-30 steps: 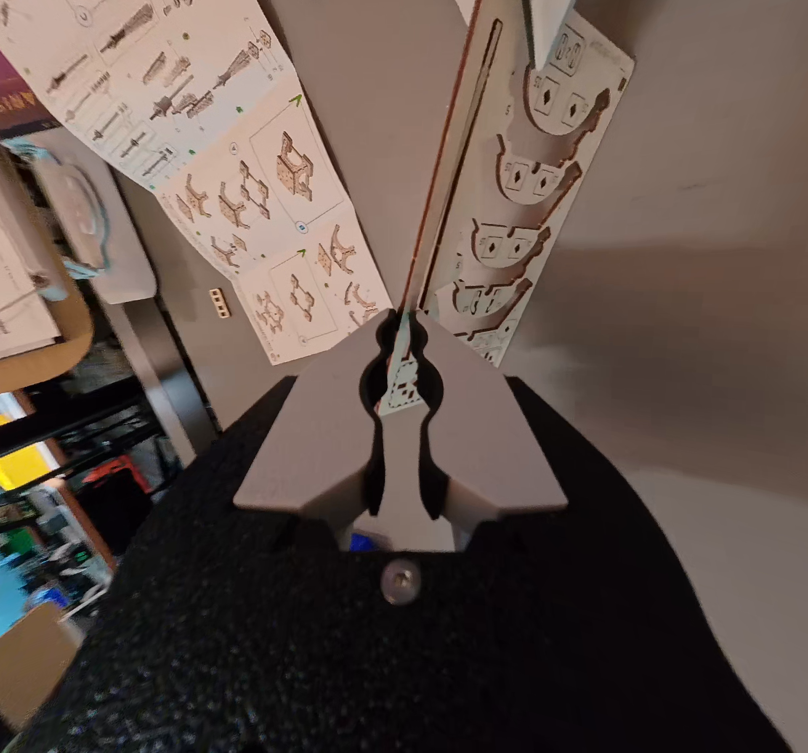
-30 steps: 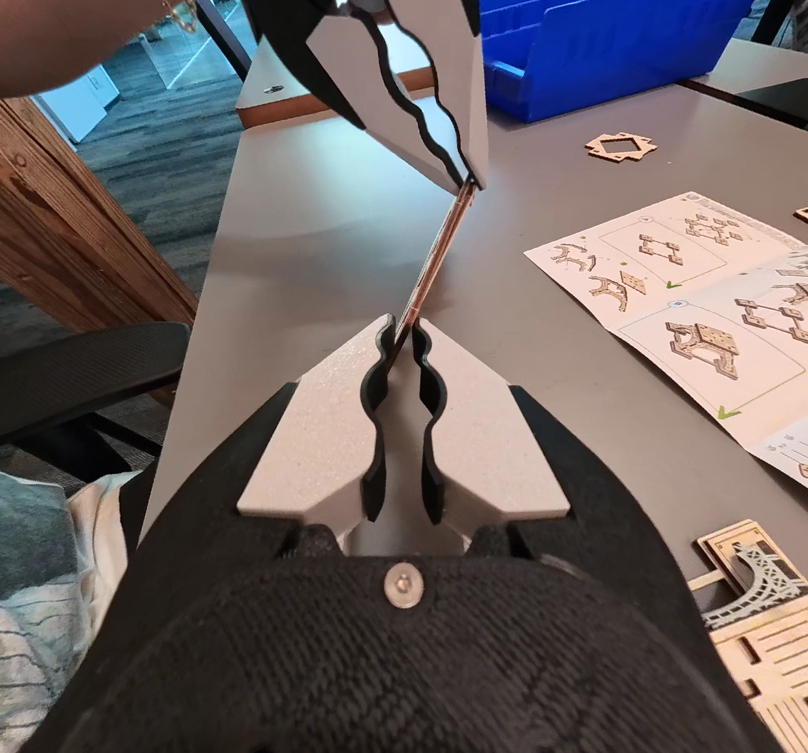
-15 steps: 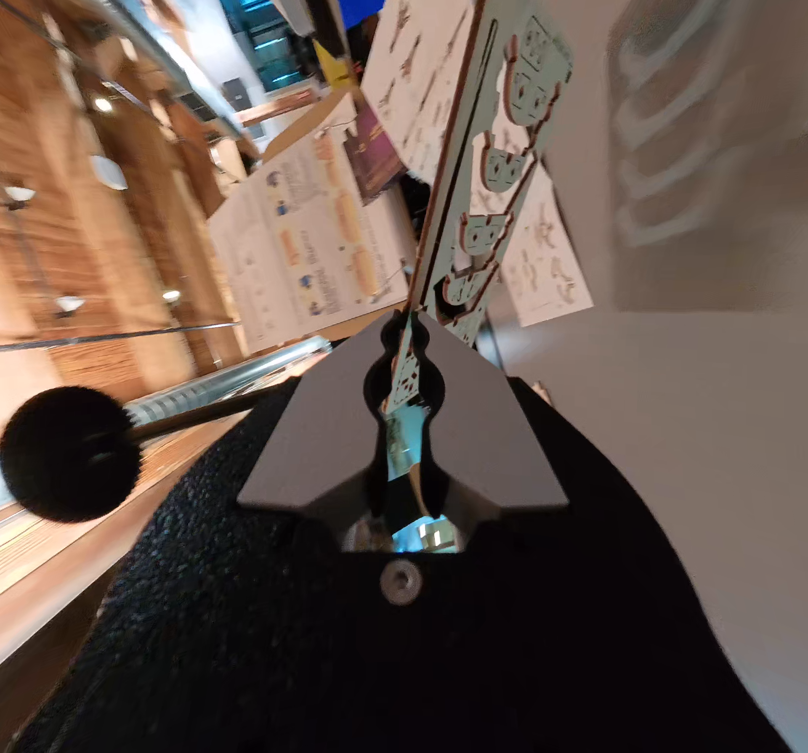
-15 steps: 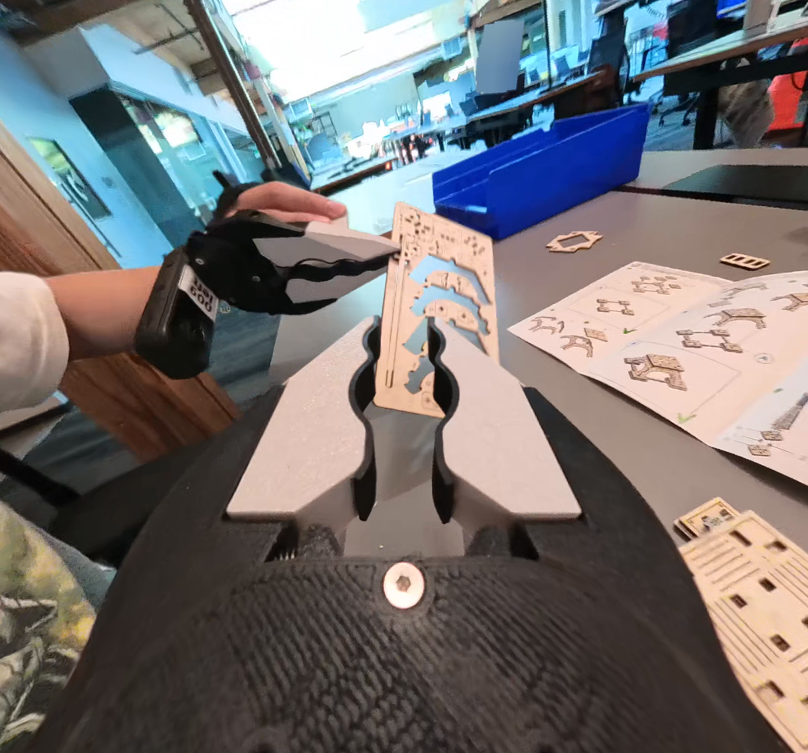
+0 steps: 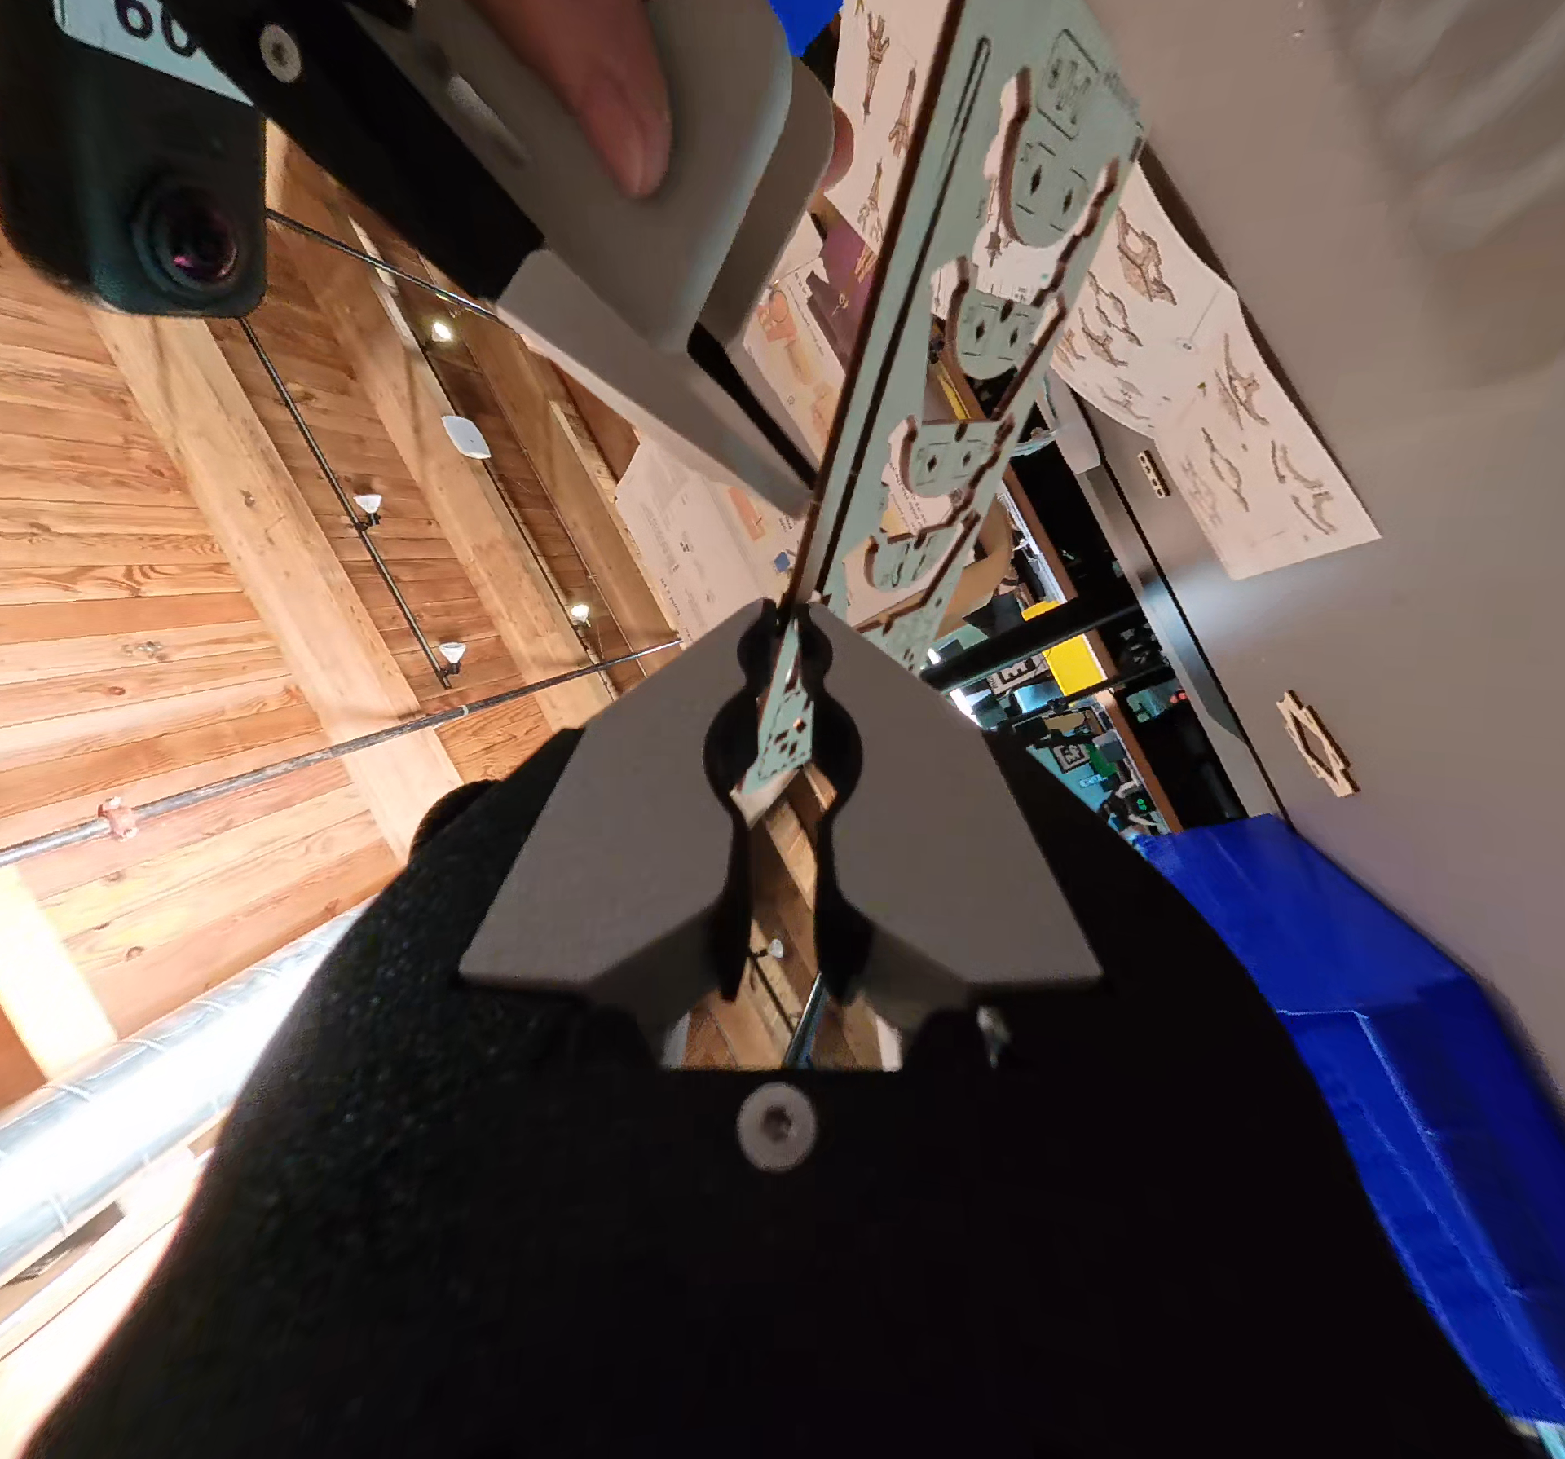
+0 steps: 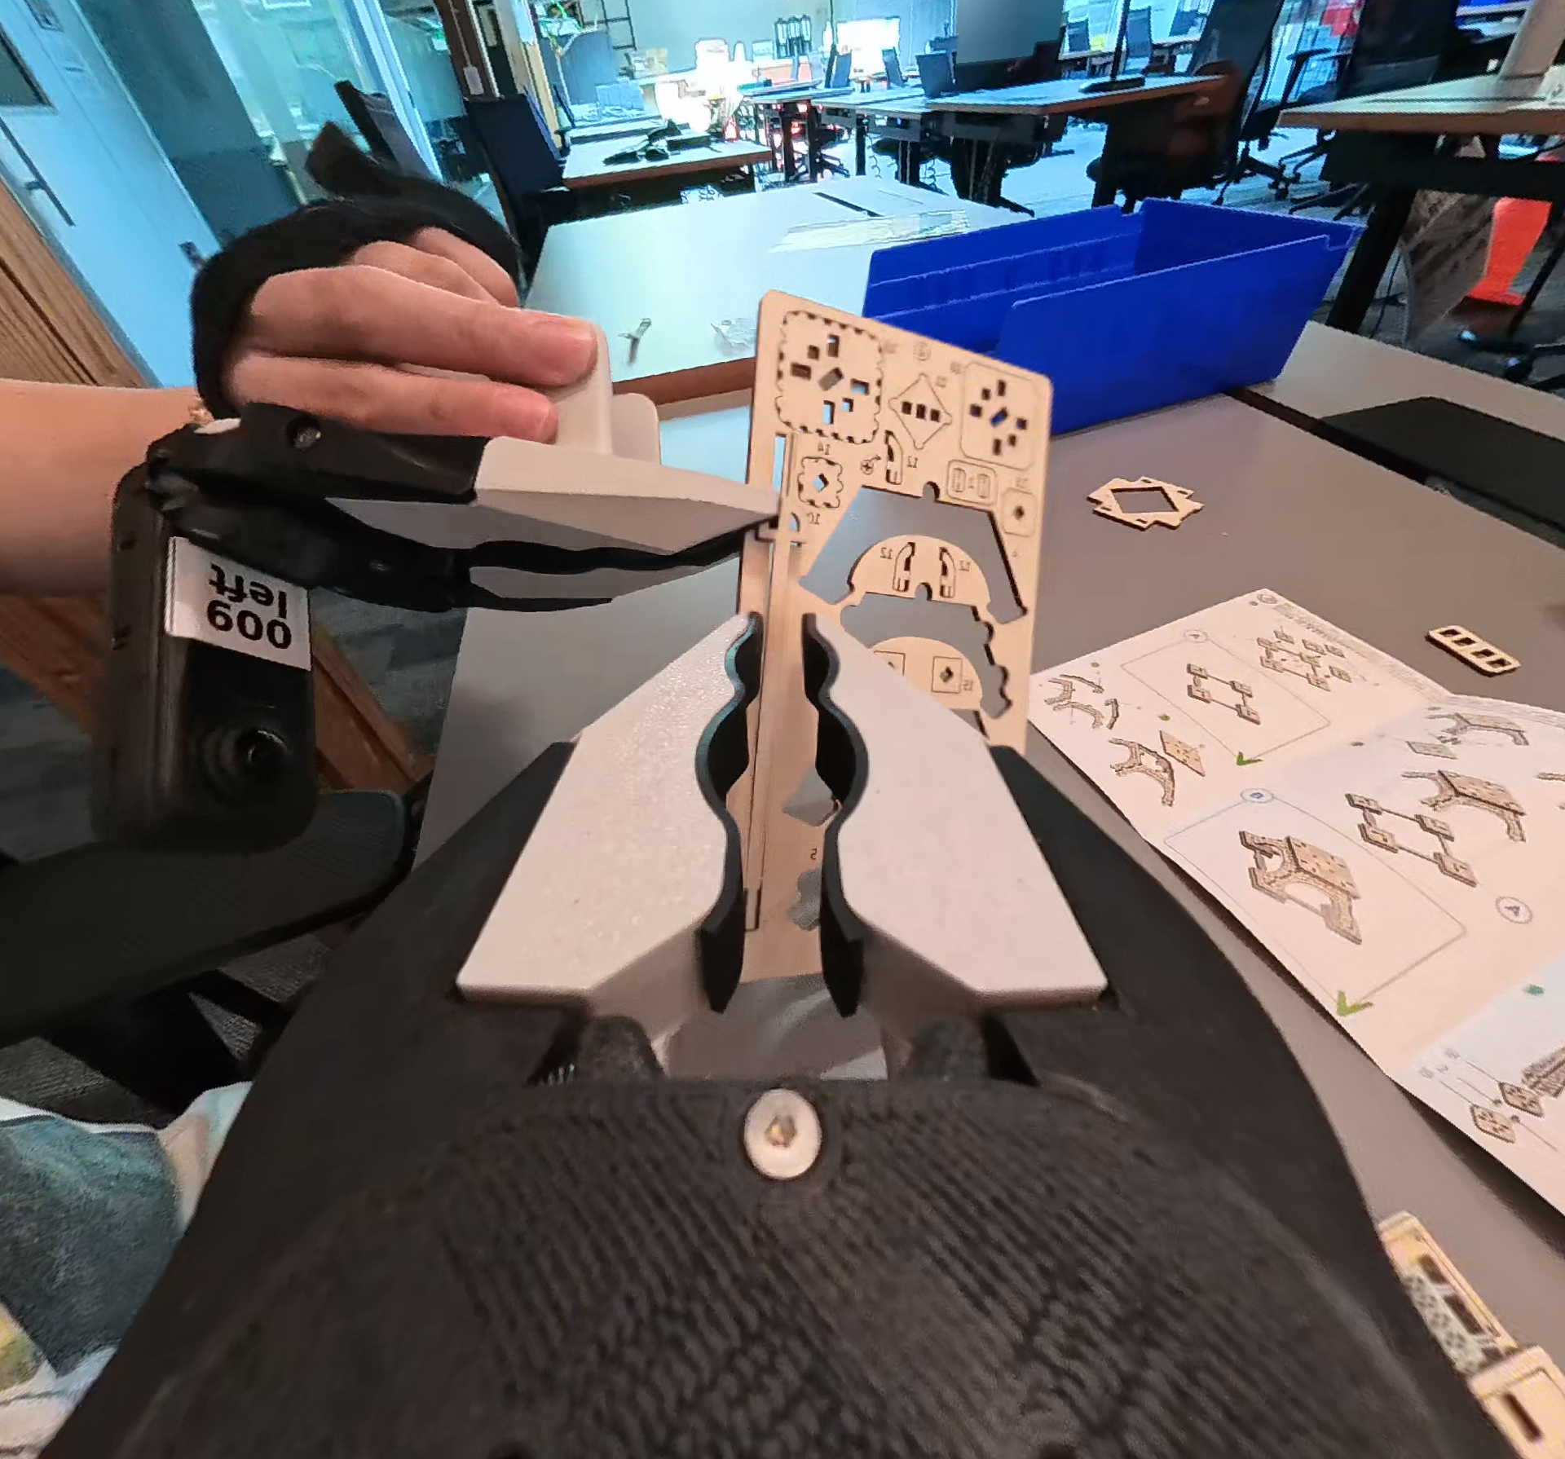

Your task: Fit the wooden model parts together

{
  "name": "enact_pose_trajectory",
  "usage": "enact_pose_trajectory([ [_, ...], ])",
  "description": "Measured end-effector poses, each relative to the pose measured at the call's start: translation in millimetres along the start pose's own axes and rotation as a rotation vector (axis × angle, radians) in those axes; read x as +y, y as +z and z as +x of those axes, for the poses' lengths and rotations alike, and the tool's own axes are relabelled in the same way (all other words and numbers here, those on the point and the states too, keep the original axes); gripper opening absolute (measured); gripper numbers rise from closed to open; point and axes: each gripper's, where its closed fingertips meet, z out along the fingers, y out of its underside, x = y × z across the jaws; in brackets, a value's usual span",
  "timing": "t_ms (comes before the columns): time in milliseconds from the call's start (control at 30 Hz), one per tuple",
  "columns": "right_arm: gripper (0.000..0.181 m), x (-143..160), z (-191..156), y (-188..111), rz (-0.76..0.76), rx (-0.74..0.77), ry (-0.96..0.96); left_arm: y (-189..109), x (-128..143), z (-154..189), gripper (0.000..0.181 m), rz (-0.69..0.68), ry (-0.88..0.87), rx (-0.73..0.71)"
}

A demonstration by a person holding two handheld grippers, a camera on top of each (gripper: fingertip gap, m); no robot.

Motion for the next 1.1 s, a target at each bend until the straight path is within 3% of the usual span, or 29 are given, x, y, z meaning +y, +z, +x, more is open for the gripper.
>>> enact_pose_trajectory([
  [33,0.007,0,0,0,0.000,0.003,-0.006,0,-1,0,0.002,-0.001,0.009,-0.001],
  [200,0.018,-2,-6,-1,0.021,-0.041,0.009,-2,-10,0,0.001,0.022,0.045,-0.012],
  [767,0.014,3,-14,-8,0.024,-0.144,0.047,-3,-21,-7,0.002,0.063,0.063,-0.055],
  [1100,0.007,5,-5,-12,0.043,-0.114,0.084,-1,-20,-7,0.002,0.056,0.070,-0.052],
])
